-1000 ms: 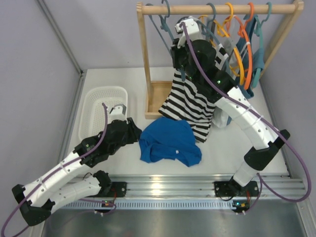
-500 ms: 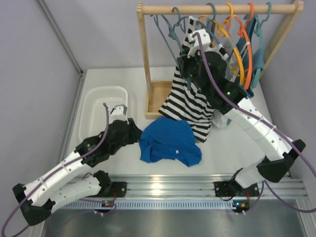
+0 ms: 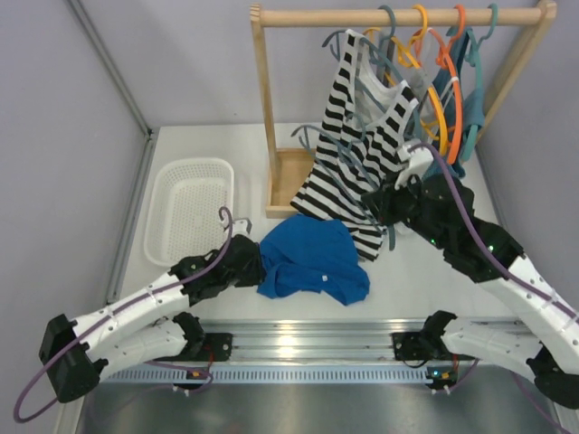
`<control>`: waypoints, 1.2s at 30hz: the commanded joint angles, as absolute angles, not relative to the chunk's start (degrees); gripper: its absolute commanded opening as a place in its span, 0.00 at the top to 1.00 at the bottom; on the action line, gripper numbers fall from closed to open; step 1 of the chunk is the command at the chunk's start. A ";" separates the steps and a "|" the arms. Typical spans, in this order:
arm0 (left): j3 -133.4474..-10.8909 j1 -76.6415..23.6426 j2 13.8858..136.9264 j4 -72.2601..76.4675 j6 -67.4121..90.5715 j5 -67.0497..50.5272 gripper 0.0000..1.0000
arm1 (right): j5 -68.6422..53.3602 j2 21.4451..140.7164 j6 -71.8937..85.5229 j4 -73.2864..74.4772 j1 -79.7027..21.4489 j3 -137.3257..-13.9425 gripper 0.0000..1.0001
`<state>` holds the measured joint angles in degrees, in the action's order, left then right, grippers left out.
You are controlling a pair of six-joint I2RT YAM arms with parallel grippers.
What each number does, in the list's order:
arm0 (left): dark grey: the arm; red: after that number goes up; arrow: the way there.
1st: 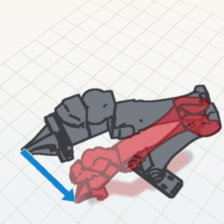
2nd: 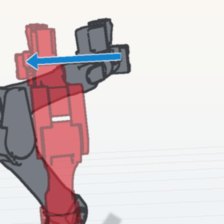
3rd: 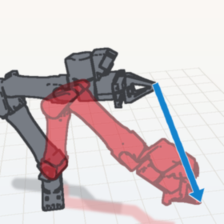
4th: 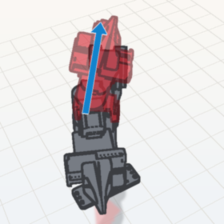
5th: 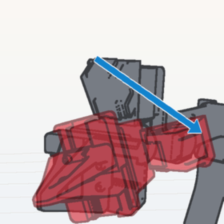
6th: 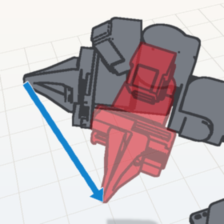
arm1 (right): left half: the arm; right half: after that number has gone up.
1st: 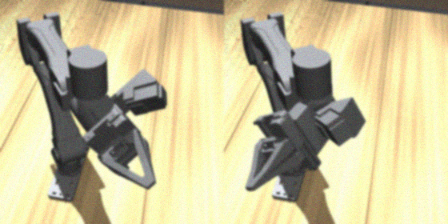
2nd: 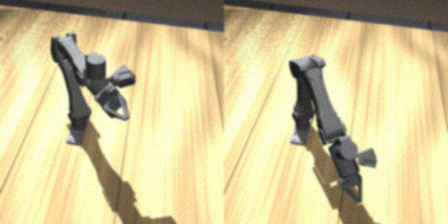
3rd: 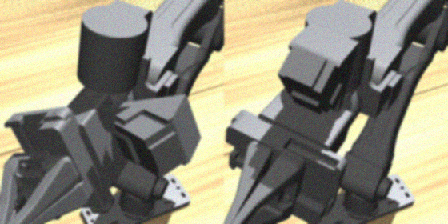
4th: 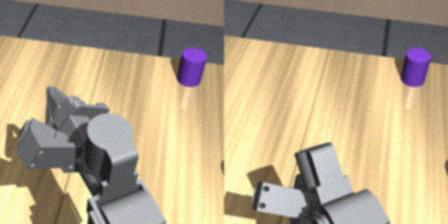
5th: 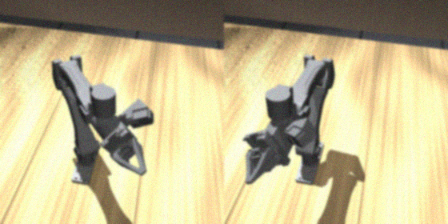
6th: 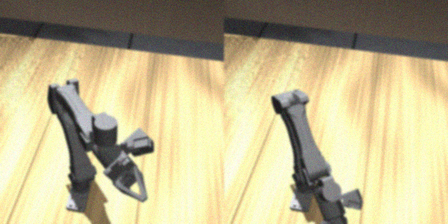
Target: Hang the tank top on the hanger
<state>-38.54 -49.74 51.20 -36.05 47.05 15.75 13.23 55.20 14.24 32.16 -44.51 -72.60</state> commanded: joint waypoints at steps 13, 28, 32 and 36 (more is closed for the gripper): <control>-38.22 -52.47 66.95 -22.32 43.42 12.91 0.50 | -5.18 33.22 27.25 49.57 -45.17 -51.33 1.00; -48.60 -57.04 79.54 -33.57 43.07 26.37 0.55 | -9.05 32.79 24.79 52.47 -45.09 -52.82 1.00; -48.87 -57.39 80.42 -33.57 43.15 26.19 0.64 | -10.11 31.56 24.87 53.79 -45.18 -52.82 1.00; -48.87 -57.48 80.77 -33.66 43.07 25.93 0.69 | -10.81 29.97 25.57 54.84 -45.18 -53.17 1.00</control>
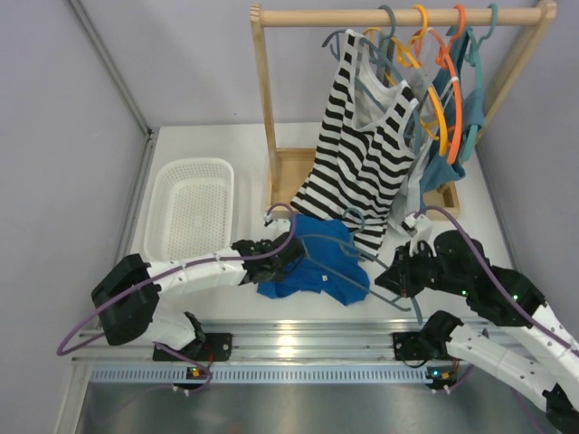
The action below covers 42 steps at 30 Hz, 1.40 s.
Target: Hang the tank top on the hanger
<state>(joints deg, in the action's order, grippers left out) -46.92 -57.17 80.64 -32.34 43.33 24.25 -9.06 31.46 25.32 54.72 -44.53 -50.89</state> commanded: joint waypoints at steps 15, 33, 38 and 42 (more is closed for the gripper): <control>-48.25 -58.10 77.34 -36.29 43.07 26.89 1.00 | -19.07 28.74 28.38 50.81 -45.09 -44.66 1.00; -58.62 -58.01 76.47 -41.39 39.29 27.24 1.00 | -22.15 30.76 28.21 33.05 -45.18 -36.83 1.00; -60.29 -58.01 74.10 -42.54 39.02 26.28 1.00 | -23.20 28.92 30.67 24.89 -45.18 -33.14 1.00; -61.52 -58.09 72.78 -44.03 38.67 26.28 1.00 | -24.87 29.00 32.08 16.55 -45.18 -28.76 1.00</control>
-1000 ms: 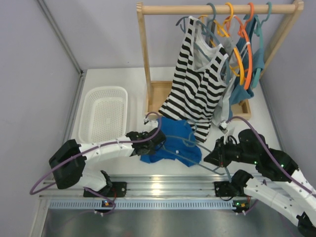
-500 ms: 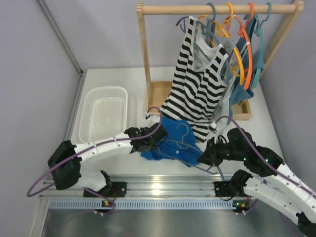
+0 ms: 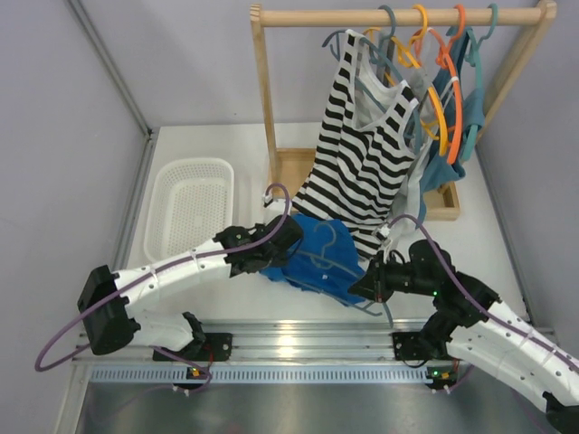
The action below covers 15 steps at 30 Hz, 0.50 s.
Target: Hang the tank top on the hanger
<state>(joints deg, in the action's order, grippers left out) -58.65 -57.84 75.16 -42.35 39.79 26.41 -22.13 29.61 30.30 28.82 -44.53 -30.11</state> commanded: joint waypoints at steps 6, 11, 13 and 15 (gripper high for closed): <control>-63.45 -58.10 70.58 -44.21 36.39 25.40 1.00 | -25.49 29.09 32.35 8.62 -45.26 -25.93 1.00; -65.82 -58.10 69.96 -44.30 34.90 24.26 1.00 | -25.23 29.53 33.22 0.45 -45.26 -23.04 1.00; -66.35 -58.10 69.70 -43.95 34.37 23.55 1.00 | -24.53 29.97 33.49 -2.27 -45.44 -22.15 1.00; -67.23 -58.10 69.61 -43.86 34.02 23.55 1.00 | -23.30 30.76 32.96 -5.53 -45.61 -21.10 1.00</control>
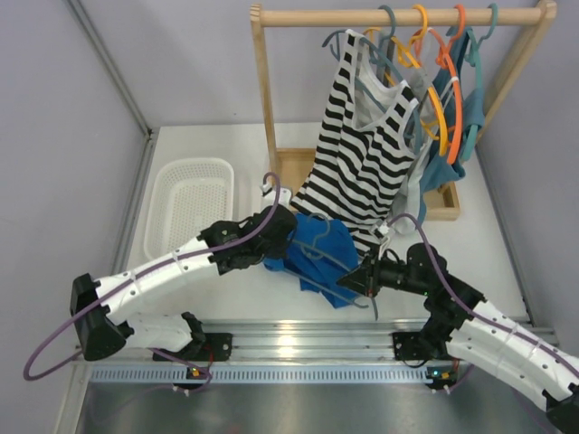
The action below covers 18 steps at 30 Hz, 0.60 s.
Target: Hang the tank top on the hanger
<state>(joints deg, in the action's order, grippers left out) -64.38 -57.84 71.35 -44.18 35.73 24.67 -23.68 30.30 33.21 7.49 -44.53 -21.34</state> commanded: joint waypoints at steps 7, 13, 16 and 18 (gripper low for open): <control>-68.03 -58.10 68.82 -44.73 33.57 25.22 1.00 | -22.76 34.80 31.20 -15.63 -46.31 -18.37 1.00; -68.38 -58.10 67.42 -45.26 34.01 26.28 1.00 | -20.84 40.95 30.94 -23.45 -48.34 -17.23 1.00; -68.55 -58.10 67.06 -46.14 34.19 26.89 0.94 | -19.43 43.24 30.68 -25.13 -49.48 -17.31 1.00; -68.55 -58.10 66.80 -46.41 34.10 26.98 0.82 | -18.20 44.21 30.24 -25.31 -50.62 -17.75 1.00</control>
